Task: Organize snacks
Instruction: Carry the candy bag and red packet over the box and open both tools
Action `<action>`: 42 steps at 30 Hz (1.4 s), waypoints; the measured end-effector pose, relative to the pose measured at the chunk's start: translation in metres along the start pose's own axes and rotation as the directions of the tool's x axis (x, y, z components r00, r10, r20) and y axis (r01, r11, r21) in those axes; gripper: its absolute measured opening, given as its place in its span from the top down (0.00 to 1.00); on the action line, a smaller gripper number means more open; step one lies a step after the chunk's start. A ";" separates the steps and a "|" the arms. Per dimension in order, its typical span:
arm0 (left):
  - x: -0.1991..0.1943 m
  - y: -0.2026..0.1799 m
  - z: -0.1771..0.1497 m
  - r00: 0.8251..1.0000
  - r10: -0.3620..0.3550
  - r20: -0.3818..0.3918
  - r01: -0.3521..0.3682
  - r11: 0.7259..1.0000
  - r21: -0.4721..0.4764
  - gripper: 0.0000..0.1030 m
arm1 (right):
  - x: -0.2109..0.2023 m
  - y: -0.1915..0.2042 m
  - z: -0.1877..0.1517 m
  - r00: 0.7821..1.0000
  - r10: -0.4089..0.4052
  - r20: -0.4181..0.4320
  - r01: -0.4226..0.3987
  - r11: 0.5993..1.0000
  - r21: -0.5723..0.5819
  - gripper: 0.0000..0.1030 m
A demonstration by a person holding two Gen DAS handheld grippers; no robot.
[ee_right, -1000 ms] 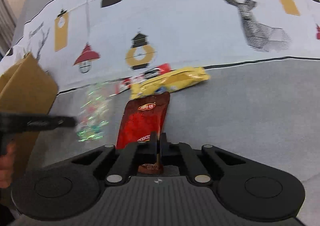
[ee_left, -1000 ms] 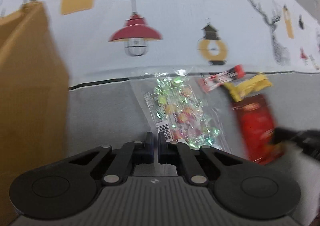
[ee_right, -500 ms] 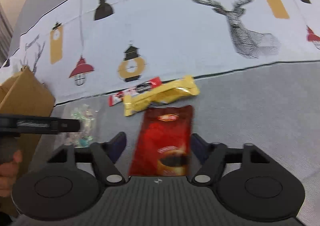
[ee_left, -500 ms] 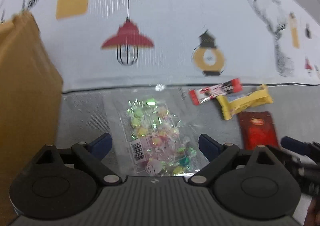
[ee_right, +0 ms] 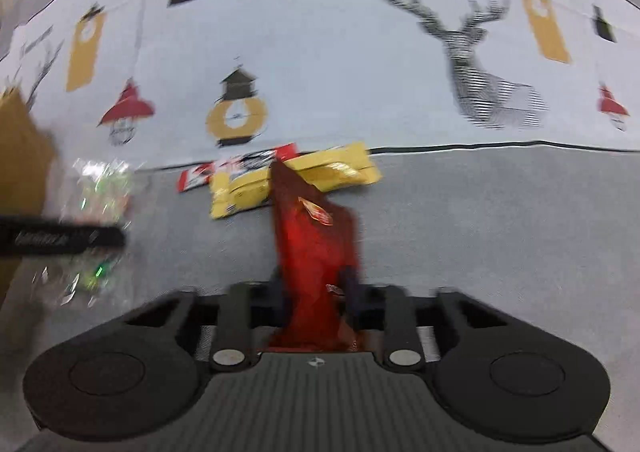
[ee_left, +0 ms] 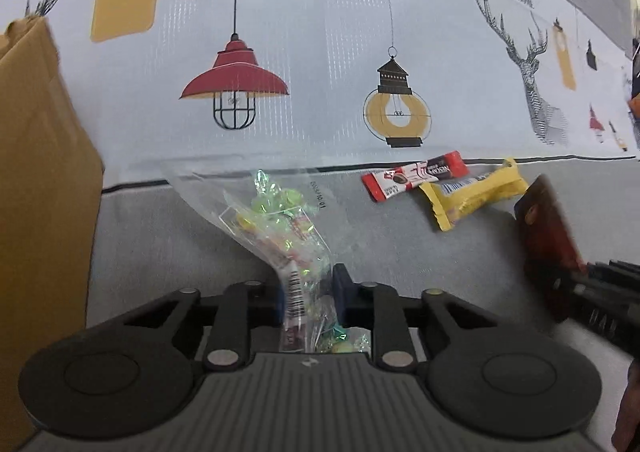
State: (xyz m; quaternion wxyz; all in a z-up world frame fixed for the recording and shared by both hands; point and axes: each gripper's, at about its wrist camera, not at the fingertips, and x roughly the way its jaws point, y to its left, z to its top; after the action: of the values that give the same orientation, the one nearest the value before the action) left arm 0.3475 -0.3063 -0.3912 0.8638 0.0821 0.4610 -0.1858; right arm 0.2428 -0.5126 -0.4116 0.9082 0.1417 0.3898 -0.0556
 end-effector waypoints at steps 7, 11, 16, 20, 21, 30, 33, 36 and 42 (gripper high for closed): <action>-0.020 0.002 -0.014 0.998 -0.057 -0.002 0.057 0.998 -0.009 0.86 | -0.016 -0.016 0.000 0.999 0.046 0.021 -0.048 0.996 0.075 0.85; -0.043 0.000 -0.017 0.997 -0.076 0.023 0.076 0.997 -0.002 0.86 | -0.031 -0.014 0.001 0.997 0.064 0.050 -0.067 0.995 0.068 0.91; -0.078 -0.002 -0.018 0.995 -0.082 0.059 0.082 0.997 0.011 0.86 | -0.039 -0.002 0.000 0.996 0.074 0.047 -0.075 0.997 0.029 0.91; -0.105 0.003 -0.021 0.995 -0.075 0.071 0.075 0.997 0.003 0.87 | -0.029 0.002 -0.006 0.997 0.079 0.014 -0.080 0.992 0.100 0.91; -0.114 0.005 -0.022 0.994 -0.073 0.081 0.072 0.997 0.007 0.89 | -0.032 0.006 -0.005 0.995 0.093 0.020 -0.095 0.990 0.106 0.91; -0.168 0.040 -0.033 0.989 -0.066 0.132 0.068 0.998 -0.014 0.90 | -0.095 0.104 -0.007 0.969 0.197 0.149 -0.201 0.980 0.010 0.91; -0.188 0.062 -0.037 0.985 -0.075 0.156 0.083 0.996 -0.041 0.90 | -0.106 0.131 -0.007 0.960 0.237 0.150 -0.241 0.970 0.011 0.91; -0.229 0.087 -0.034 0.967 -0.088 0.240 0.102 0.993 -0.050 0.90 | -0.132 0.157 -0.001 0.947 0.258 0.193 -0.261 0.965 -0.012 0.91; -0.320 0.146 -0.029 0.887 -0.063 0.458 0.120 0.988 -0.098 0.90 | -0.192 0.214 0.023 0.895 0.332 0.297 -0.327 0.943 -0.068 0.91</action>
State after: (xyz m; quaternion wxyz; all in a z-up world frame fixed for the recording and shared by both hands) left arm 0.2217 -0.0849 -0.1469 0.9412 -0.0389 0.2607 -0.2116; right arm 0.1718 -0.3170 -0.2120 0.9547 0.1879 0.2159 0.0808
